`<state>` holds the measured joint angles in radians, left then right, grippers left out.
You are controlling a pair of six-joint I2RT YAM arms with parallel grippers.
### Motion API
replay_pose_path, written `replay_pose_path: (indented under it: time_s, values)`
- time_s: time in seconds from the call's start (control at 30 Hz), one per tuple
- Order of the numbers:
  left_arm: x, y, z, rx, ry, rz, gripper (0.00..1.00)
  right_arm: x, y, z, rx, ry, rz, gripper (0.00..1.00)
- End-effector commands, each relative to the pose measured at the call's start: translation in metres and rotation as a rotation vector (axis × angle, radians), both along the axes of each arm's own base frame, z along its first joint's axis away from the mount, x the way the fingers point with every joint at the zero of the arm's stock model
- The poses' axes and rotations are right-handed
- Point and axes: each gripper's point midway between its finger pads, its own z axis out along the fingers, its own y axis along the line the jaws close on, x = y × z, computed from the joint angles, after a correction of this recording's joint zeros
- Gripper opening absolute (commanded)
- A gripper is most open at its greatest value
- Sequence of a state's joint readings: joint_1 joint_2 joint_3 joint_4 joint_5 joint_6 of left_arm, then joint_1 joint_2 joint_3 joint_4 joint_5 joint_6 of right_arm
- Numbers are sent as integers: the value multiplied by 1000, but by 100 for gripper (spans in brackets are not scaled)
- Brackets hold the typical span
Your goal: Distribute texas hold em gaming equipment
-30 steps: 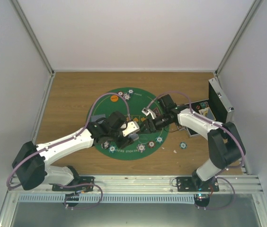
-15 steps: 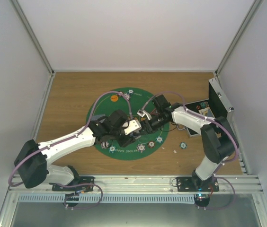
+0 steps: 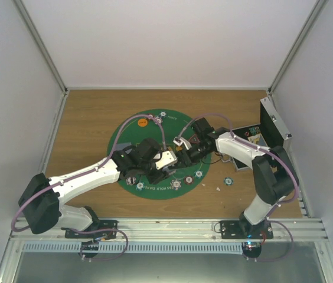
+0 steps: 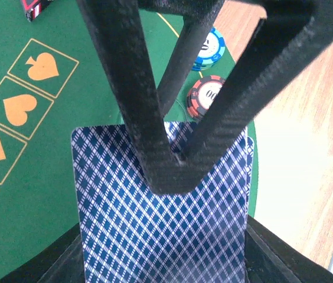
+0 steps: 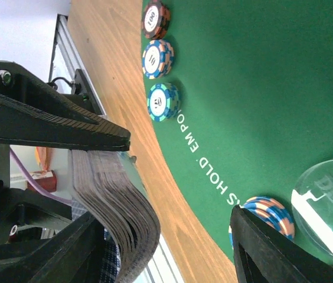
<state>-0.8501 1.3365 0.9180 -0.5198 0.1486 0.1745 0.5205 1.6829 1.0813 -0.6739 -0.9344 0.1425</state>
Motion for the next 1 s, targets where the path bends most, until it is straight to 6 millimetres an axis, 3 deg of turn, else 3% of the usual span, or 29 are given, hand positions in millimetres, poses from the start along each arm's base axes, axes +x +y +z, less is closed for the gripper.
replay_pose_path:
  time_s: [0.0,0.3,0.53,0.6,0.8,0.97]
  values:
    - [8,-8,16,-29,-55,-6,56,6,-12,4,-27,-34,-23,59]
    - [10,-8,15,-27,-59,2,56,9,-20,8,-16,-39,-31,57]
    - [11,-8,12,-16,-58,4,56,3,-10,31,103,-17,5,48]
    - [11,-8,10,-10,-55,4,56,2,-9,35,121,-14,11,43]
    - [13,-9,9,-6,-59,5,56,2,-9,41,121,-29,9,12]
    - [13,-9,5,2,-56,3,56,8,-12,44,85,-76,-13,1]
